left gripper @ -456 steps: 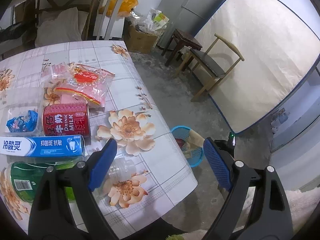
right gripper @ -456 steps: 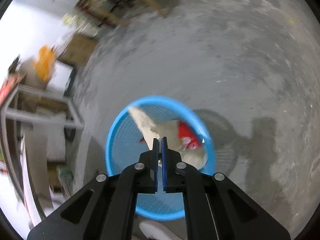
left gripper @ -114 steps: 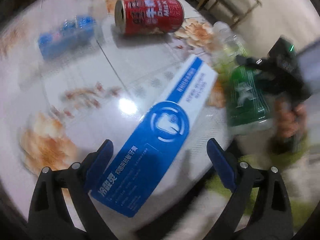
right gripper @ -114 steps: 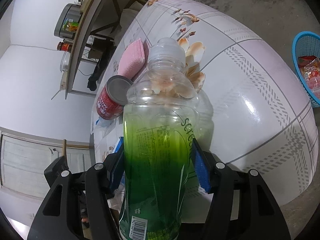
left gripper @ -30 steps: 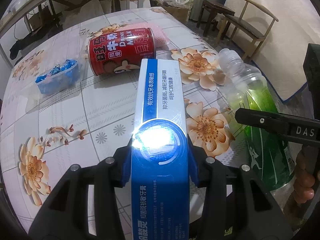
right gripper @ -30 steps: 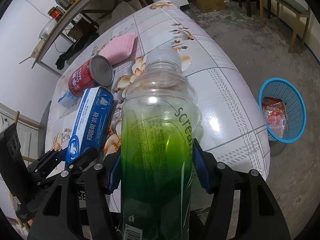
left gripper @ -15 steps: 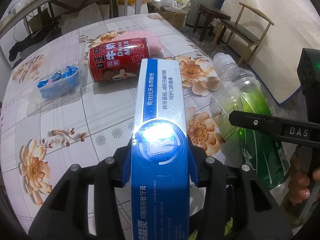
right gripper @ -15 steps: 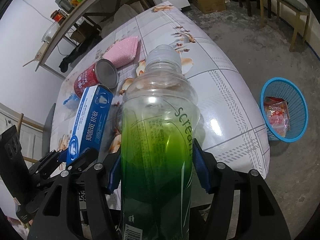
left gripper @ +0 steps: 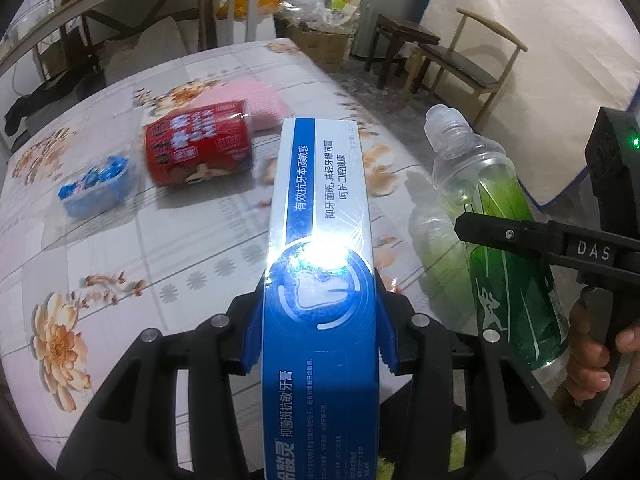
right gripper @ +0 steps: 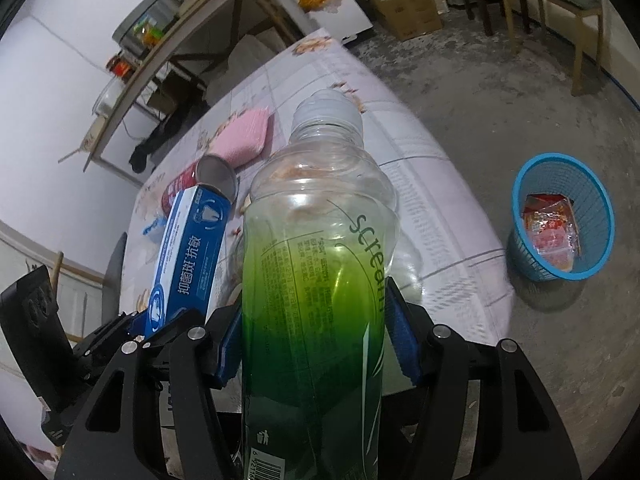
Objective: Collect trash
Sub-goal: 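Carry the toothpaste box and green bottle with both tools toward the blue wastebasket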
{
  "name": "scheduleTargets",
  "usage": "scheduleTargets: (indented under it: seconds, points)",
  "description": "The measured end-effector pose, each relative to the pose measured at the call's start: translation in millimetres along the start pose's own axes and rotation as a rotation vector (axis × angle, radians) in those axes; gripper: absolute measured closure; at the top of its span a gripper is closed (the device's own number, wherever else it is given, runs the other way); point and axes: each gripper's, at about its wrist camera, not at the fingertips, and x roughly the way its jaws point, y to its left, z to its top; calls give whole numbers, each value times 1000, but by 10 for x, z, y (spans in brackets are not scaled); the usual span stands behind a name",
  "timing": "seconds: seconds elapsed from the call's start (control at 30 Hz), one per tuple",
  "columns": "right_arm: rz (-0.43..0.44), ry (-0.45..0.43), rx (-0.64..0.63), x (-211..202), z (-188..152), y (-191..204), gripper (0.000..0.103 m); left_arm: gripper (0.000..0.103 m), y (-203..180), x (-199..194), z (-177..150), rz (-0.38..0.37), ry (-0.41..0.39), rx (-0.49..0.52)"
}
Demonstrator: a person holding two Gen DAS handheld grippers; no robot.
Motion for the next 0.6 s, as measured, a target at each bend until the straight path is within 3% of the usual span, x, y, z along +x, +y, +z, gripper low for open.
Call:
scheduleTargets:
  seconds: [0.13,0.37,0.43,0.6]
  points:
    - [1,-53,62,-244,9,-272,43,60,-254,-9,152,-51,-19,54]
    - [-50,-182,251,-810,-121,-1124,43,59,-900,112,556,-187,-19,171]
    - [-50,-197,315,-889,-182,-1405,43,59,-1127,265,693,-261,30,190]
    - [25,-160,491,-755,-276,-2145,43,59,-1604,756,919,-315,156,220]
